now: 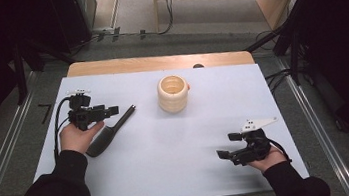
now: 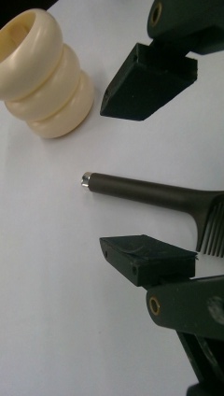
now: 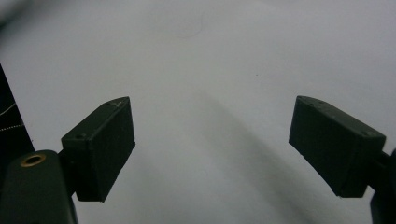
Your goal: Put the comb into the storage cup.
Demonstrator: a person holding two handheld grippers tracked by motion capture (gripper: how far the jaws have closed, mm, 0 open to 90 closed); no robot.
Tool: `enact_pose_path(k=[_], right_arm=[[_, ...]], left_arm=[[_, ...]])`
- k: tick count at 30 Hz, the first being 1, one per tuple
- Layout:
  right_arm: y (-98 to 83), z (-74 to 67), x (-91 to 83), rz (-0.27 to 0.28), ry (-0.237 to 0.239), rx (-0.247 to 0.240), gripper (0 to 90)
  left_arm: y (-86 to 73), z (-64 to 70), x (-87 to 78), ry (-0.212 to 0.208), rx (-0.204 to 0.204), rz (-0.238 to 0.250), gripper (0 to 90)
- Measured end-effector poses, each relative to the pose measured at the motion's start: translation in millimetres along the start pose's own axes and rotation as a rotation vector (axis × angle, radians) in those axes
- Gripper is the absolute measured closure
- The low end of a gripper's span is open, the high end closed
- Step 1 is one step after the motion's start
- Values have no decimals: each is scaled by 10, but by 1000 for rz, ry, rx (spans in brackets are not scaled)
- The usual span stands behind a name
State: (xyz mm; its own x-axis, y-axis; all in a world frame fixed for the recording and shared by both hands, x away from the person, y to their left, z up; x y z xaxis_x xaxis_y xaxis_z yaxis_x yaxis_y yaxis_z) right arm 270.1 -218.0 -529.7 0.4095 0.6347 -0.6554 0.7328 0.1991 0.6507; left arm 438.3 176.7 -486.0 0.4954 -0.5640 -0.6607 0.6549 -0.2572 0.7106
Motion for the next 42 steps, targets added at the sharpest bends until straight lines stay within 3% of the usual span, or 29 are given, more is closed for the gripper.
enact_pose_path(k=[16, 19, 21, 23, 25, 32, 42], right_arm=[[-4, 6, -3, -1, 1, -1, 127], [-5, 8, -5, 0, 1, -3, 127], [-4, 6, -5, 0, 1, -5, 127], [-5, 2, -5, -1, 1, -4, 127], [-5, 3, -5, -1, 1, -4, 127], [-4, 2, -6, -3, 1, -5, 127], [-3, 0, -3, -4, 2, -11, 130]], left_arm=[[113, -62, 303, 28, -17, -17, 341], [79, -72, 347, 37, -17, -32, 453], [73, -70, 345, 29, -7, -32, 626], [57, -62, 341, -12, -7, -30, 817], [49, -62, 345, -9, 2, -34, 900], [-51, -100, 488, 9, 1, -91, 900], [-163, -122, 587, 10, -23, -120, 899]])
Point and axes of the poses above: each handheld gripper's, and its own axes: x roughly forward along the jaws, y roughly out of its top, z roughly to its right, the point moved 7 cm from there along x, roughly forward along the jaws, and after that the axes turned 8 degrees about x, right-handed, at the moved point
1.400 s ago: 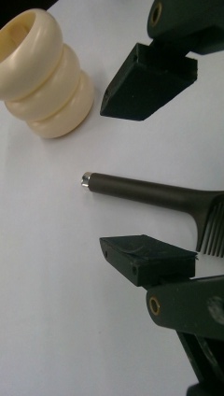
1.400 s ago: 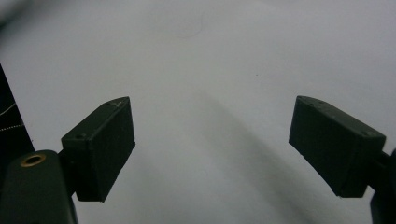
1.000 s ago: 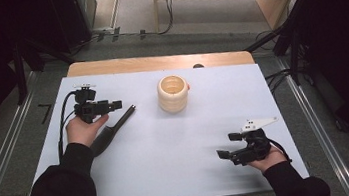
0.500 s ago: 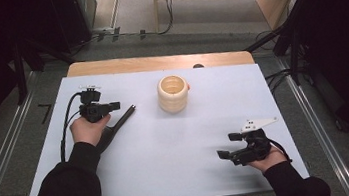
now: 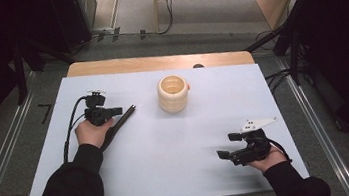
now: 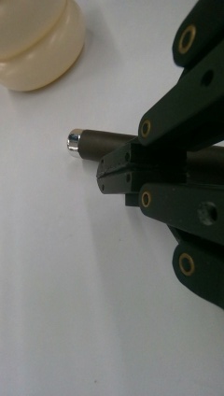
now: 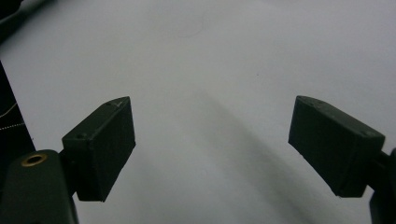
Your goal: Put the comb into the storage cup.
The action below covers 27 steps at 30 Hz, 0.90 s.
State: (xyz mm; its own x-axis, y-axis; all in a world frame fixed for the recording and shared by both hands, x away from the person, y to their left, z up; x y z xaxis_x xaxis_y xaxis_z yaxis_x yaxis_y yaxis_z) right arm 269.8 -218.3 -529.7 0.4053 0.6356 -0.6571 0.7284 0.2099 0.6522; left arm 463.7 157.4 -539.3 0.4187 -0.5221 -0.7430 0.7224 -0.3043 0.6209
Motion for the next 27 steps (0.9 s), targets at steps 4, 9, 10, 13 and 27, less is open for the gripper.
enact_pose_path(k=[4, 9, 10, 13, 27], right_arm=[[1, -1, 2, -1, 2, -3, 130], [1, -4, 4, 0, 2, -4, 130], [0, -4, 4, 0, 2, -4, 130], [0, -5, 2, -1, 3, -5, 130], [0, -5, 0, -4, 0, -5, 130]], left_arm=[[-19, 37, 43, -3, 11, -10, 899], [-38, 101, 89, -7, 32, -27, 899], [-38, 118, 96, -12, 36, -28, 899], [-43, 158, 109, -20, 48, -35, 899], [-109, 321, 138, -57, 105, -65, 899]])
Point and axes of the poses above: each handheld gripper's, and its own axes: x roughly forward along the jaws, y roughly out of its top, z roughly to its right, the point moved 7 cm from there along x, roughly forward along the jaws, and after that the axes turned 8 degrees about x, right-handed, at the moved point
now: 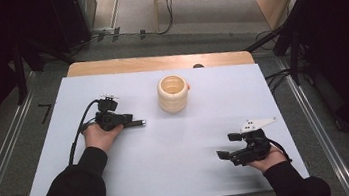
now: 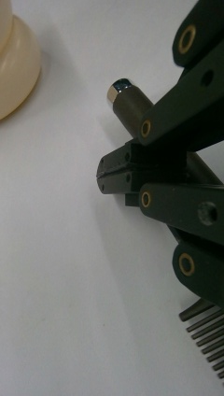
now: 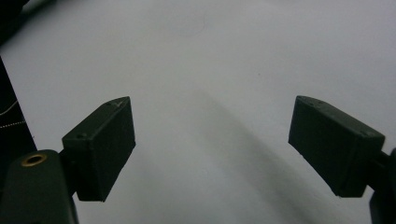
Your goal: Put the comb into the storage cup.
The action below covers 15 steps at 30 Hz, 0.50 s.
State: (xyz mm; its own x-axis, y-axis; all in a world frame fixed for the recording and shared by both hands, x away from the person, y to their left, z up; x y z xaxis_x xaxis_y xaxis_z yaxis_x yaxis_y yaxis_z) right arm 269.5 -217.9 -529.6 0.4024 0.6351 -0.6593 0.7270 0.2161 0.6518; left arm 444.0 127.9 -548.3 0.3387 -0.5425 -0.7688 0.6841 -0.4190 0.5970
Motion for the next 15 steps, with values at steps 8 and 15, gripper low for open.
enact_pose_path(k=[8, 15], right_arm=[[0, 1, 3, -2, -3, -2, 130], [-3, 3, 5, -5, -4, -3, 130]], left_arm=[[-79, 95, -65, -25, 40, -18, 899], [-175, 142, -108, -37, 77, -51, 898]])
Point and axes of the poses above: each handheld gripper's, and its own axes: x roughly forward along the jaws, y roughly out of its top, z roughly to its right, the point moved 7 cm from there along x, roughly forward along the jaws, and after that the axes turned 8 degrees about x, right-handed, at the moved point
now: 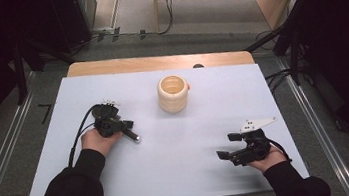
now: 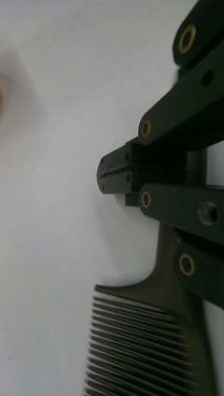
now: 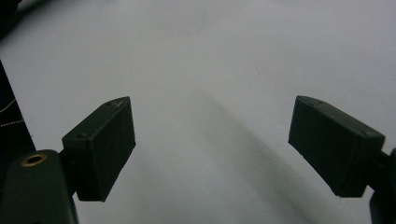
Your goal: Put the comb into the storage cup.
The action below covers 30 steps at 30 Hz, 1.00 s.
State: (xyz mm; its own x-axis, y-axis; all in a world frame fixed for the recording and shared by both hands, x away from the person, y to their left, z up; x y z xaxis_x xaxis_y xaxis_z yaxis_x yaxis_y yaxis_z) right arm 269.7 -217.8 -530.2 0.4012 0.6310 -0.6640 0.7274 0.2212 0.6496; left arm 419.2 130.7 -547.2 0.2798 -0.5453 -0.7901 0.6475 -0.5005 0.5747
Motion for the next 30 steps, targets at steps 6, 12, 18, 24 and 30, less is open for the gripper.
enact_pose_path(k=[6, 12, 18, 24, 30], right_arm=[[-2, 4, 1, -1, 1, 1, 130], [-3, 1, 7, -4, 1, 1, 130], [-6, 0, 7, -7, 2, 0, 130], [-13, -4, 11, -15, 0, 1, 130], [-12, -6, 12, -14, 2, -2, 130]], left_arm=[[-53, 42, -27, -21, 4, -11, 899], [-87, 75, -47, -28, 9, -21, 898], [-150, 125, -88, -36, 16, -40, 898], [-204, 133, -133, -36, 22, -54, 897], [-262, 134, -182, -37, 25, -67, 895]])
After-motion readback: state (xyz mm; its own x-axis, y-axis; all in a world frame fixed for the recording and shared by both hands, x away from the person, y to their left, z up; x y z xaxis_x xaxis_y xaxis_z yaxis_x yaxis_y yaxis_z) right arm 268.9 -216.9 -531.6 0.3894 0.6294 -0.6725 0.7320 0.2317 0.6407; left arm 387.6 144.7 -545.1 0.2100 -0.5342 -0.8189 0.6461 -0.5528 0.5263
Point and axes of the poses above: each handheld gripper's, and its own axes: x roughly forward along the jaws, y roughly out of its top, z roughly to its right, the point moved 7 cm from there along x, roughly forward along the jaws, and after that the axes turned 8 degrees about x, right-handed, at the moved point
